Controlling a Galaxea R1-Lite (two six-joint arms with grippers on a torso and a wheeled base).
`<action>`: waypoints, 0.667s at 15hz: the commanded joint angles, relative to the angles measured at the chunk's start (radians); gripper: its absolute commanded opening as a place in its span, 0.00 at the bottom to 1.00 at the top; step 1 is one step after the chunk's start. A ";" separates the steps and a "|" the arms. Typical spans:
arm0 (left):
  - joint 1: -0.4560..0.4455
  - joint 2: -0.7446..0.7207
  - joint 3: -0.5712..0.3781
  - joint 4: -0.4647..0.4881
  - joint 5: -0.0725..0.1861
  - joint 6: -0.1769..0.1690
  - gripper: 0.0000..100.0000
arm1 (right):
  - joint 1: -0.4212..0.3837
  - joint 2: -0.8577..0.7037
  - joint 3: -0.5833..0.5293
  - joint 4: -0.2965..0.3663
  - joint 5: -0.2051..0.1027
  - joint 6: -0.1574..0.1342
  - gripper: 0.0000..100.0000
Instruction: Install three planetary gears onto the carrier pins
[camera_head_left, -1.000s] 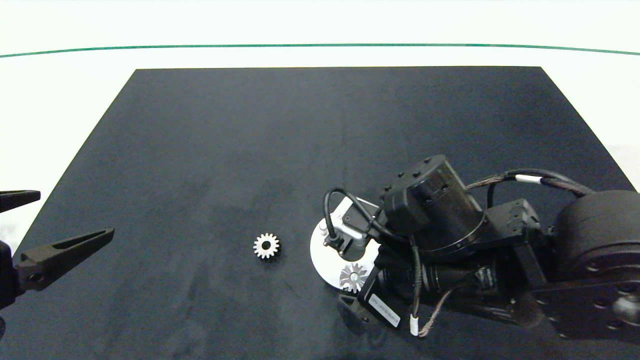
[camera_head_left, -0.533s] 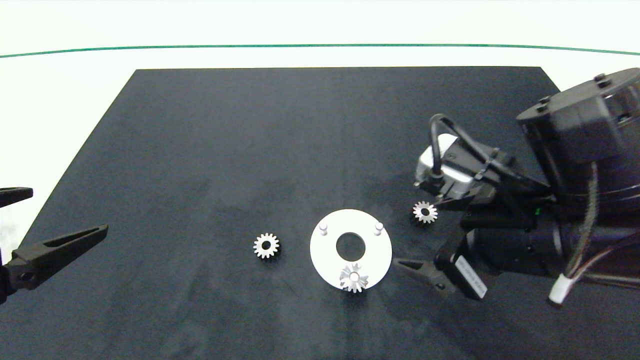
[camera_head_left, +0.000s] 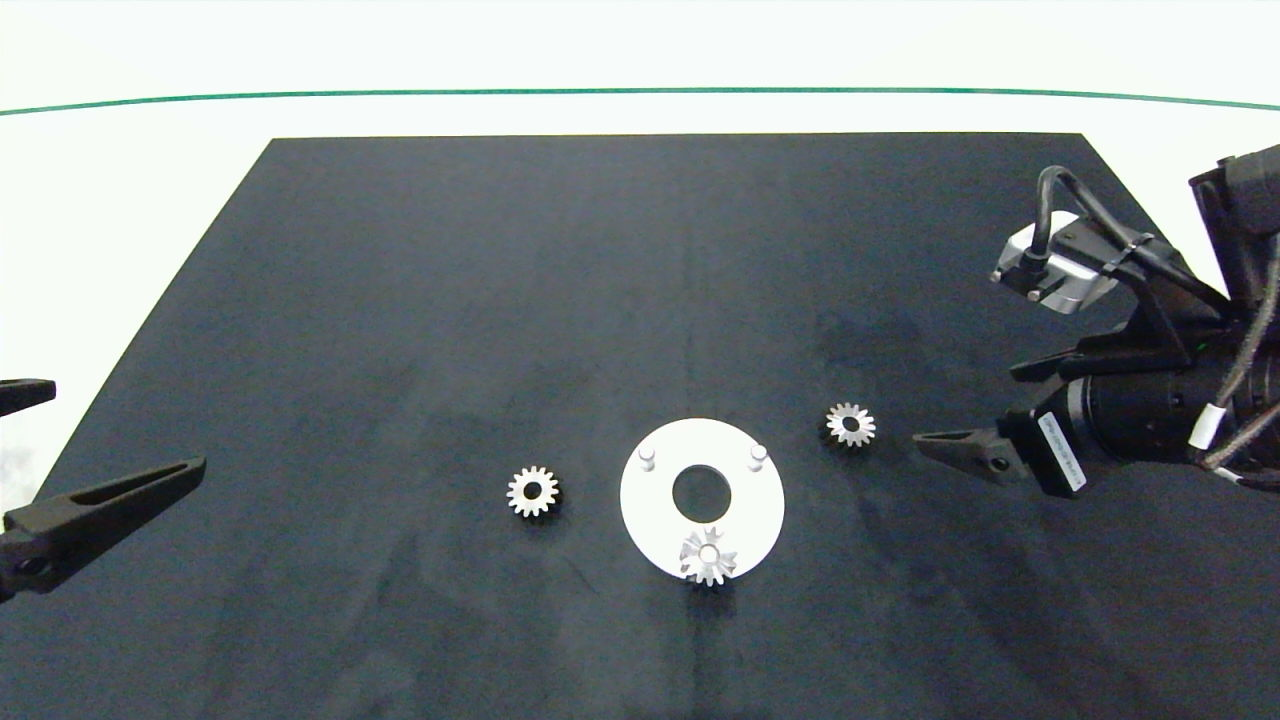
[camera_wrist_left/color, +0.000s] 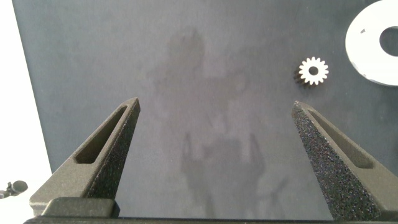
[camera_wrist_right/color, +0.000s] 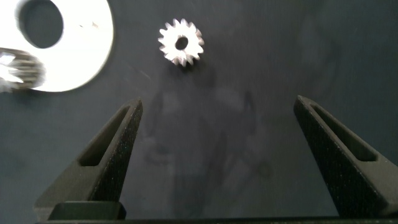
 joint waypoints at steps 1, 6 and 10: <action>0.000 -0.009 -0.002 0.001 0.001 0.001 1.00 | -0.012 0.041 0.010 -0.003 0.003 -0.003 1.00; -0.002 -0.018 -0.005 0.004 0.001 0.003 1.00 | -0.007 0.139 0.004 -0.048 0.004 -0.004 1.00; 0.000 -0.018 -0.006 0.004 0.001 0.004 1.00 | -0.009 0.211 -0.003 -0.111 0.027 -0.004 1.00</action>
